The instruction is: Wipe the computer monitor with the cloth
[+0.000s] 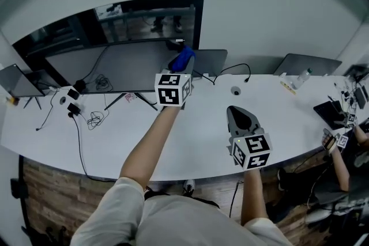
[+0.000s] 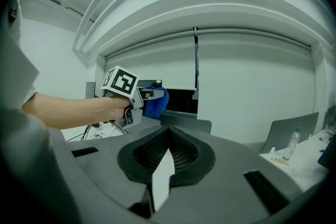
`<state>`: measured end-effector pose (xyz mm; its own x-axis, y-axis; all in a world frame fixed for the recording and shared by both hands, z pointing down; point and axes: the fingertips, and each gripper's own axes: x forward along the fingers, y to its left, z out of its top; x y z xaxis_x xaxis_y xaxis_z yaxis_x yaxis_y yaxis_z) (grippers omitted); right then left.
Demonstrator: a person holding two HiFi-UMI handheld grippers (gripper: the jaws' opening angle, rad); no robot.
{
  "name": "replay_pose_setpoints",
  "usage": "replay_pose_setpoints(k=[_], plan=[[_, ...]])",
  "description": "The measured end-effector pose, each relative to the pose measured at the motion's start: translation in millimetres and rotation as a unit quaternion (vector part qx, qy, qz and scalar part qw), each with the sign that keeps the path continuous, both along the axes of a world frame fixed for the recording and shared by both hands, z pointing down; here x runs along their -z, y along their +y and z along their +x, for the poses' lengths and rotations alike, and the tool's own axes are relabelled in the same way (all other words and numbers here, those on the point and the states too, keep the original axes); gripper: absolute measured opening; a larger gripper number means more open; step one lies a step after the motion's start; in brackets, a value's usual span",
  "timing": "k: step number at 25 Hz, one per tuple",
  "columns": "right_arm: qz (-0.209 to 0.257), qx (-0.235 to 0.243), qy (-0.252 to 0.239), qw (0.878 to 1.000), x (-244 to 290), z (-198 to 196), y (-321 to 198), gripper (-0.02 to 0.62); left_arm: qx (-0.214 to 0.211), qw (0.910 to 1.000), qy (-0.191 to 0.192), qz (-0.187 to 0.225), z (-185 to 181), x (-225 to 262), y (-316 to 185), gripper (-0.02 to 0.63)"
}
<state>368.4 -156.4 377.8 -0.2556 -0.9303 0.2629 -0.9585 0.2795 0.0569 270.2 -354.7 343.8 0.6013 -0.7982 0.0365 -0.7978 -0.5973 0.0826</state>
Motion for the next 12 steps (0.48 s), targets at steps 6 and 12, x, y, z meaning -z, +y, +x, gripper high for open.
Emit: replay_pose_setpoints(k=[6,12], plan=[[0.034,-0.017,0.006,0.999,26.5,-15.6,2.0,0.014,-0.027,0.9967,-0.028,0.072,-7.1,61.7,17.2,0.127],[0.053,-0.003,0.024,0.998,50.0,-44.2,-6.8,0.014,-0.041,0.9941,-0.008,0.1,-50.2,100.9,34.9,0.127]])
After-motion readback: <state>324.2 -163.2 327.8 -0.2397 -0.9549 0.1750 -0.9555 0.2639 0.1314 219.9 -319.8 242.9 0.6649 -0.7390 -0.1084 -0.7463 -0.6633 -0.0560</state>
